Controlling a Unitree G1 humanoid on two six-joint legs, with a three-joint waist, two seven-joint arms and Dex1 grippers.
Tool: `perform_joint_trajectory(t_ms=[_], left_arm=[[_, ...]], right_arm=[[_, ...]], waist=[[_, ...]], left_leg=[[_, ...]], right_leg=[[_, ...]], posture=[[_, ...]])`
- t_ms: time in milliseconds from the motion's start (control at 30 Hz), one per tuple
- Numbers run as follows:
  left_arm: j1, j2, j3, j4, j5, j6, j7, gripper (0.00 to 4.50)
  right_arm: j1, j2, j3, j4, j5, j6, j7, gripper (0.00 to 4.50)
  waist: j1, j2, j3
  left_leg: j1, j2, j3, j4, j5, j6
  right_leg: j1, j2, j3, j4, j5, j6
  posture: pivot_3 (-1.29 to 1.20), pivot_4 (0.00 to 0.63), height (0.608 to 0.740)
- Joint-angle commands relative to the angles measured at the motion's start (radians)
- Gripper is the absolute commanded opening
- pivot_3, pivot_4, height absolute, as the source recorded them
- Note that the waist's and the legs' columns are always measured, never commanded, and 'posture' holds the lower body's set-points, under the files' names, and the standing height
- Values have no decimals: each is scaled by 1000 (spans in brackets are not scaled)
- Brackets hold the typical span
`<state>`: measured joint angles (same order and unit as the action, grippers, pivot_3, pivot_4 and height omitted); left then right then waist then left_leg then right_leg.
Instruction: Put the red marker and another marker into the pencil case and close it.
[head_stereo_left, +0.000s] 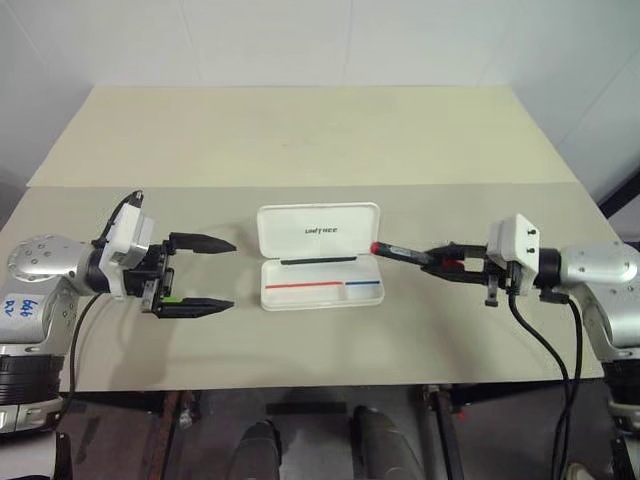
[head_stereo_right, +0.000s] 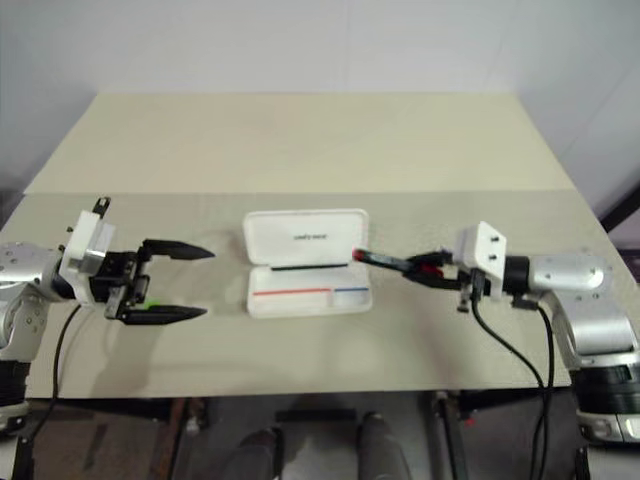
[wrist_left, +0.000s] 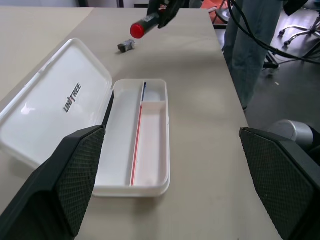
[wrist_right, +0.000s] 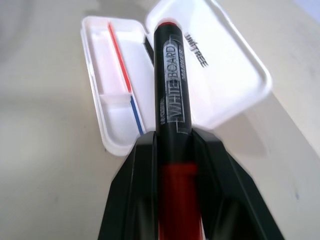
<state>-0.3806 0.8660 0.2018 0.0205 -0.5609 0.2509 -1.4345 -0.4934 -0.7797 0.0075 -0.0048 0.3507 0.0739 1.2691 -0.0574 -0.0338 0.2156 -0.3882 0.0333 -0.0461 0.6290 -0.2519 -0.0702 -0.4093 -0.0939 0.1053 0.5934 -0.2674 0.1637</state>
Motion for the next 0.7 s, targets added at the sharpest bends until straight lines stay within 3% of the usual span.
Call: perform_joint_trajectory(t_ms=[33, 267, 700], left_arm=[[33, 18, 25, 3, 14, -38, -3, 4500], [52, 17, 17, -5, 24, -42, 17, 4500], [104, 8, 27, -65, 2, -23, 67, 4500]], right_arm=[[-90, 98, 127, 13, -37, -28, 39, 600], [-207, 235, 232, 273, -138, -192, 71, 600], [-380, 381, 252, 648, -242, -380, 71, 600]], waist=[[-3, 0, 0], [4, 0, 0], [-24, 0, 0]], left_leg=[[0, 0, 0, 0, 0, 0], [-2, 0, 0, 0, 0, 0], [0, 0, 0, -1, 0, 0]], right_leg=[[0, 0, 0, 0, 0, 1], [-2, 0, -1, 1, 3, 6], [-2, 0, -1, 6, 2, 5]], posture=[[0, 150, 740], [0, 150, 740], [0, 150, 740]])
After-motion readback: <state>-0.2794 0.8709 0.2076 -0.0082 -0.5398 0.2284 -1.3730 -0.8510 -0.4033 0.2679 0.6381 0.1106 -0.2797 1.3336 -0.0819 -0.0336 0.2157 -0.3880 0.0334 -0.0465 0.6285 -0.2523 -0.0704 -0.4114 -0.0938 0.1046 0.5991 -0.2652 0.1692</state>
